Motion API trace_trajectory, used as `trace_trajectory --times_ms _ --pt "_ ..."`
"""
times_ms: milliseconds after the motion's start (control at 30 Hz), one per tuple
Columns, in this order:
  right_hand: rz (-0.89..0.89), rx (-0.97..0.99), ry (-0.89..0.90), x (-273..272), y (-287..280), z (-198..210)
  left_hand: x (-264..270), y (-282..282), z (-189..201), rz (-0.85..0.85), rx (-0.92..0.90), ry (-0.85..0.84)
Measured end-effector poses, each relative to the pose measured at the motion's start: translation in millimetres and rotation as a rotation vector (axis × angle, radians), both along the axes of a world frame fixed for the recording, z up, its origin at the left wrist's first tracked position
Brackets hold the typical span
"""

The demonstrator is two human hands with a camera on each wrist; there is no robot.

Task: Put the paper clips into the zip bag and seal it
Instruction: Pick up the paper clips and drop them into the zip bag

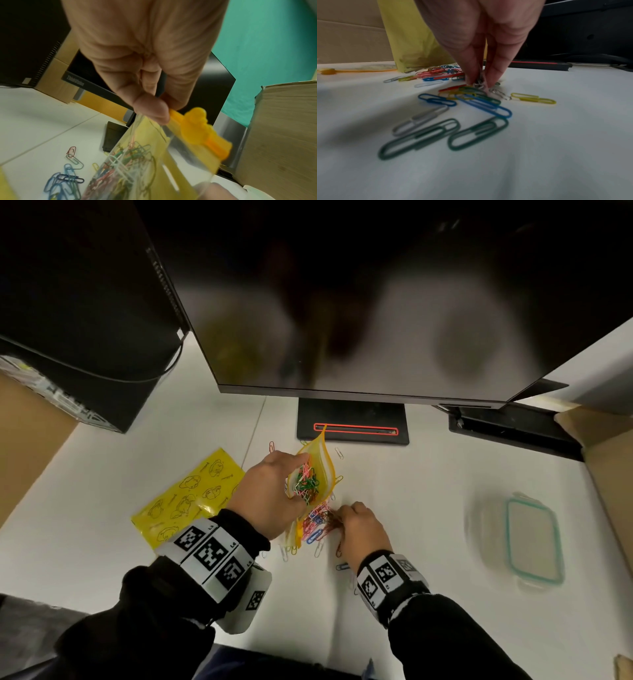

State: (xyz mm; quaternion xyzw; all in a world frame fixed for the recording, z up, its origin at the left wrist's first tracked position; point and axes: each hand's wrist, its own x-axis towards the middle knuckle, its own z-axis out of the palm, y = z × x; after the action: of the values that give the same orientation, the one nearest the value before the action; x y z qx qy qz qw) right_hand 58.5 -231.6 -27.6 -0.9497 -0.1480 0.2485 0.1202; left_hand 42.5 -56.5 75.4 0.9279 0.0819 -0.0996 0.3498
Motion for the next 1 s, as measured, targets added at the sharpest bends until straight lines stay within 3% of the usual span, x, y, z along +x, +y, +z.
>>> trace_trajectory --times_ms 200,367,533,667,800,1000 --pt "-0.088 0.017 -0.019 2 -1 1 2 -6 -8 -0.015 -0.050 0.011" --pt "-0.309 0.141 0.016 6 -10 4 4 -14 -10 -0.040 -0.091 0.030" --pt "-0.618 0.419 0.024 9 -28 27 3 -20 -13 -0.079 -0.106 0.063" --pt "-0.808 0.804 0.053 13 -36 70 2 -25 -15 -0.112 -0.112 0.068" --pt "-0.757 0.965 0.077 21 -12 94 4 -28 -16 -0.127 -0.112 0.037" --pt "-0.642 0.763 -0.015 20 26 76 3 -26 -13 -0.094 -0.112 -0.013"
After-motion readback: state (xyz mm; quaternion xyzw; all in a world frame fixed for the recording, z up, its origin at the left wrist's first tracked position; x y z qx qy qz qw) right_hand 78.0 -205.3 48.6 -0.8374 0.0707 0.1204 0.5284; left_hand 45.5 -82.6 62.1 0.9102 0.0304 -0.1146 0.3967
